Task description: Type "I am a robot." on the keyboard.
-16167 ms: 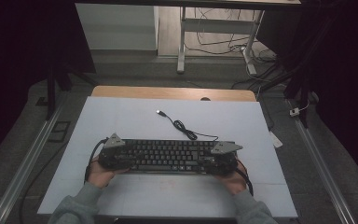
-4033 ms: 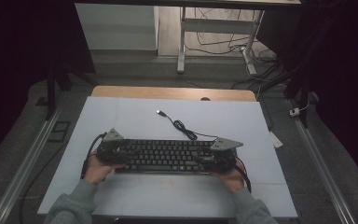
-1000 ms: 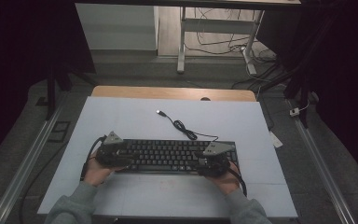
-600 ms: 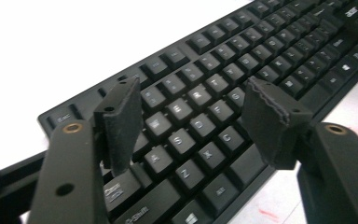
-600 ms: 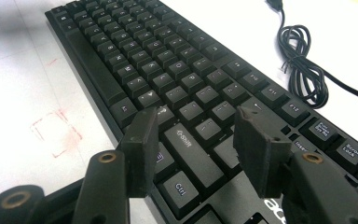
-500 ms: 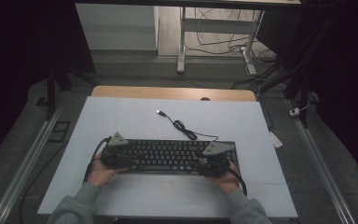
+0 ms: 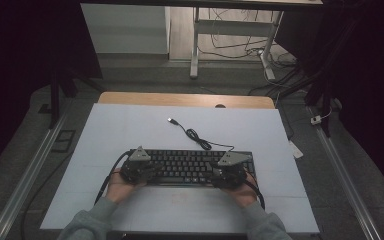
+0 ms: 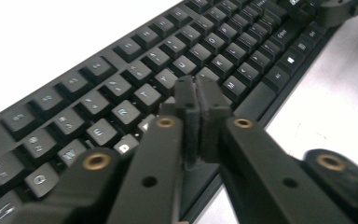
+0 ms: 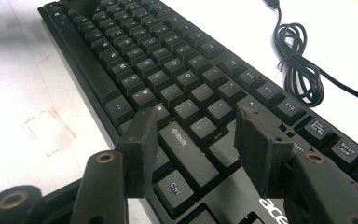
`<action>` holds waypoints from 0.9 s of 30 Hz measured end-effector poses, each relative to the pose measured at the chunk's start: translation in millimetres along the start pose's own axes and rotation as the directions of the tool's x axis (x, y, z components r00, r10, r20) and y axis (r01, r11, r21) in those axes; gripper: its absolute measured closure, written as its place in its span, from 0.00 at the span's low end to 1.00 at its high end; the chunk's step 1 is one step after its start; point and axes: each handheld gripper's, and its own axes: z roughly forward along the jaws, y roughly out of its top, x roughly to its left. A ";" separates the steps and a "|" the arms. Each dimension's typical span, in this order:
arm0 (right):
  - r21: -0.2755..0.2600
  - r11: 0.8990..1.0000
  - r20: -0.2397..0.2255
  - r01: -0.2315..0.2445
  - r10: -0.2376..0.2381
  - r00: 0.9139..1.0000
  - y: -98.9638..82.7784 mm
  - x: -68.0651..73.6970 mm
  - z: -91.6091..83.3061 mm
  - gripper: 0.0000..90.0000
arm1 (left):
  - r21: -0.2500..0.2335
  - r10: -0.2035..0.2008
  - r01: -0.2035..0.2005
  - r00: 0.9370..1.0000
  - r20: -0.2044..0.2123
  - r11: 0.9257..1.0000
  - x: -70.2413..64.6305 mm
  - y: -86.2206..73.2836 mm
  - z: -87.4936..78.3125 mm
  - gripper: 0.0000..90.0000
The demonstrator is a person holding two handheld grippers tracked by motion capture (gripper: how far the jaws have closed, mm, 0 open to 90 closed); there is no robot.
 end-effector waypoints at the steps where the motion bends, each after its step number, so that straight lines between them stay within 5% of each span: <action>1: 0.003 1.000 0.001 0.001 -0.001 1.000 0.1 0.0 0.0 0.55 | 0.005 0.002 -0.002 1.000 0.002 1.000 -0.6 0.1 1.4 0.99; 12: 0.002 1.000 0.000 -0.002 0.002 1.000 -0.1 -0.2 0.0 0.54 | 0.063 0.032 -0.031 0.999 -0.020 0.998 -6.8 2.1 21.5 0.99; 27: 0.014 1.000 0.007 0.000 0.000 1.000 -0.1 -0.1 1.0 0.54 | 0.066 0.023 -0.021 1.000 -0.021 0.998 -7.9 1.0 25.5 0.99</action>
